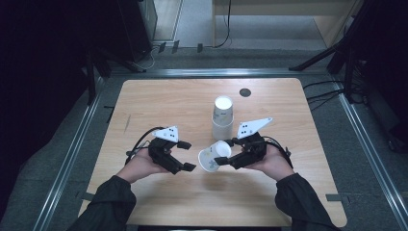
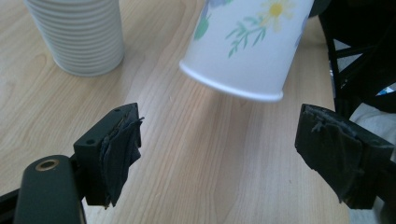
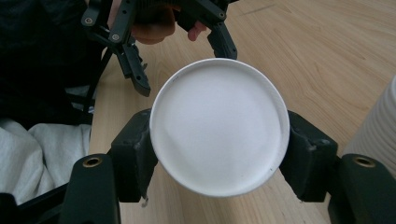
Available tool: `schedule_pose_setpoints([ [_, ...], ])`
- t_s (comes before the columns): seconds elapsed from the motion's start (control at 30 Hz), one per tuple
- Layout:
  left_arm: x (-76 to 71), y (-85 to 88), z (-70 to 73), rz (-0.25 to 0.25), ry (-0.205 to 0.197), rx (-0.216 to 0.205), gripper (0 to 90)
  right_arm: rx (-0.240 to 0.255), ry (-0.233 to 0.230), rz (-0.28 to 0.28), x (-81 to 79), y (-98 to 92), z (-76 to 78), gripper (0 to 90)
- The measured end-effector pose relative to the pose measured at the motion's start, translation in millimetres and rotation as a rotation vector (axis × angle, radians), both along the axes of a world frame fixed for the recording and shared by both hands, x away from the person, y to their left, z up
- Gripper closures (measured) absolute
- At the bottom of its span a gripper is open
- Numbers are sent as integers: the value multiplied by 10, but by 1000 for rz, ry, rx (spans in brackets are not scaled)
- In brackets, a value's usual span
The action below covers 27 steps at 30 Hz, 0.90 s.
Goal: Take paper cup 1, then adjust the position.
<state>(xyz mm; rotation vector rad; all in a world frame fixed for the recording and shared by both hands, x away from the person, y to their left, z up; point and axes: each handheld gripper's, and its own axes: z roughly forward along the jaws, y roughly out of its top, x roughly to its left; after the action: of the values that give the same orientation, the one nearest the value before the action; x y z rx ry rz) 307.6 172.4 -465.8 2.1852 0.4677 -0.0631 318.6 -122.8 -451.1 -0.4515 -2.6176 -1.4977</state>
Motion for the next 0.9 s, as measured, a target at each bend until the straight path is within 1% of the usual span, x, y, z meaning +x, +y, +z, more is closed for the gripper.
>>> schedule_pose_setpoints([
  [0.03,2,1,5,3,9,-9,147,7,6,1,1,15,-10,351],
  [0.1,3,0,16,-1,3,-3,147,9,13,4,1,49,-31,351],
  [0.17,3,-1,30,-5,-2,-13,147,13,11,9,1,78,-52,351],
  [0.27,-2,-5,41,-13,3,-24,147,28,13,8,4,111,-81,352],
  [0.3,-4,-7,41,-14,0,-23,146,37,22,11,6,121,-89,352],
  [0.37,-9,-13,42,-20,5,-28,146,36,26,11,7,147,-98,352],
  [0.4,-13,-17,43,-20,4,-29,146,46,32,20,8,161,-102,352],
  [0.5,-14,-36,41,-31,10,-37,146,49,28,28,-2,187,-103,352],
  [0.53,-12,-45,39,-37,12,-33,146,50,30,28,-4,194,-105,351],
  [0.6,-11,-72,26,-43,18,-40,146,56,39,29,-10,201,-107,351],
  [0.63,-7,-83,23,-47,19,-33,146,55,38,28,-13,204,-106,351],
  [0.73,0,-121,3,-59,32,-28,147,63,40,34,-15,216,-107,351],
  [0.83,7,-146,-20,-63,33,-26,147,70,43,39,-11,229,-112,351],
  [0.9,16,-155,-29,-69,36,-28,147,77,57,41,-8,239,-118,351],
])
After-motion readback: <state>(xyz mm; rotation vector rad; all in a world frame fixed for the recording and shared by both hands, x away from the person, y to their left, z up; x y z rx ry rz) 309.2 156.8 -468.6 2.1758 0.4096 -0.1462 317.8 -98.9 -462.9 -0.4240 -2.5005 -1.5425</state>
